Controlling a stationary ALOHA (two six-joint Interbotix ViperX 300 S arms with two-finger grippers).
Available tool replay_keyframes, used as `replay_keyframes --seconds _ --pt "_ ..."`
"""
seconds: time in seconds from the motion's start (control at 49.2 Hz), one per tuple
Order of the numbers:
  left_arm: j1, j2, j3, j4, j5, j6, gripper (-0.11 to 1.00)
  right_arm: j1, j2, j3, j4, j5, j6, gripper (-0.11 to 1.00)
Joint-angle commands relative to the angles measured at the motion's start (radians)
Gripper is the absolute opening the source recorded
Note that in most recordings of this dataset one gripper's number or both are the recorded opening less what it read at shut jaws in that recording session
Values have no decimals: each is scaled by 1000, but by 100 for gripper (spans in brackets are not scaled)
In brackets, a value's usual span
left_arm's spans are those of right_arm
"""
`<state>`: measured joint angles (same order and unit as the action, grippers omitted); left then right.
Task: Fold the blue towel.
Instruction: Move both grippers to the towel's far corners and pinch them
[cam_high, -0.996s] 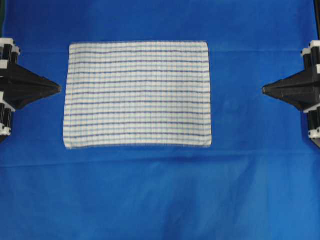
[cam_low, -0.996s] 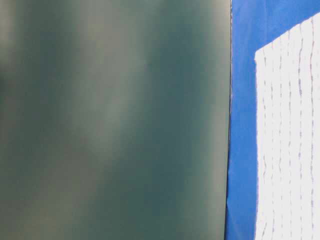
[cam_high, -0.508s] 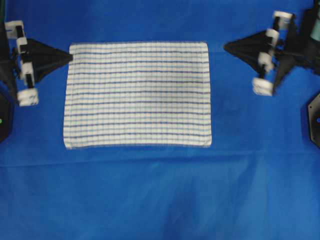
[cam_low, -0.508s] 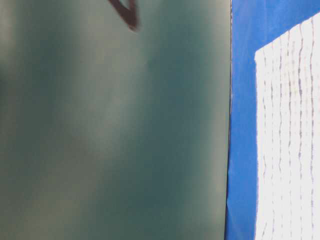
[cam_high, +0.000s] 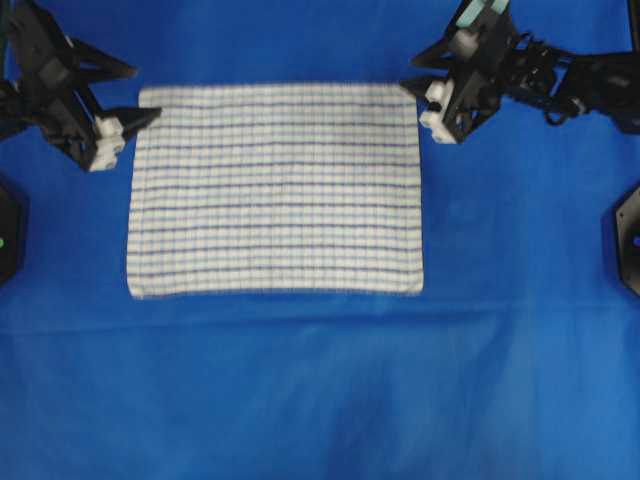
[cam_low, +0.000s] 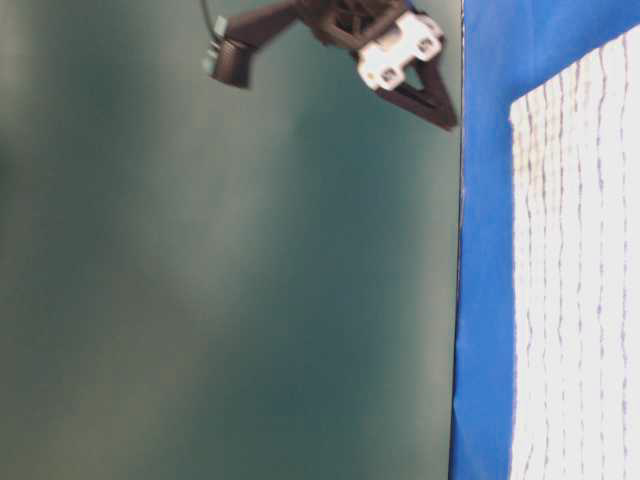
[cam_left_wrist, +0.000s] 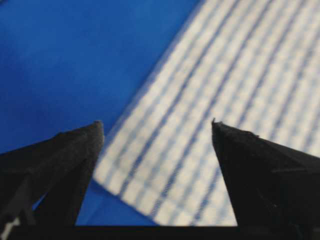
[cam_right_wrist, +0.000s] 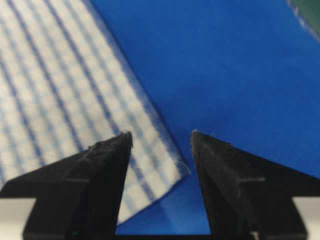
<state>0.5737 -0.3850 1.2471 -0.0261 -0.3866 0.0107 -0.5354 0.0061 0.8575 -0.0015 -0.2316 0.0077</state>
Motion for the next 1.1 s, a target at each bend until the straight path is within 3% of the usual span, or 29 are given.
replay_keyframes --seconds 0.0,0.325,0.61,0.691,0.854,0.955,1.077 --pt "26 74 -23 -2 -49 6 85 -14 28 -31 -3 -3 -2 58" --pt "84 318 -89 -2 -115 21 82 -41 129 -46 -8 -11 -5 53" --pt "112 360 -101 0 -91 23 78 -41 152 -60 -15 -6 -5 50" --pt "114 360 -101 -2 -61 25 67 -41 152 -60 -14 5 -5 42" --pt "109 362 -101 3 -37 41 24 -40 152 -60 -18 28 -8 7" --pt "104 360 -100 3 -34 63 4 -40 149 -58 -21 29 -8 6" --pt "103 357 -98 3 -34 66 2 -40 138 -60 -21 28 -8 6"
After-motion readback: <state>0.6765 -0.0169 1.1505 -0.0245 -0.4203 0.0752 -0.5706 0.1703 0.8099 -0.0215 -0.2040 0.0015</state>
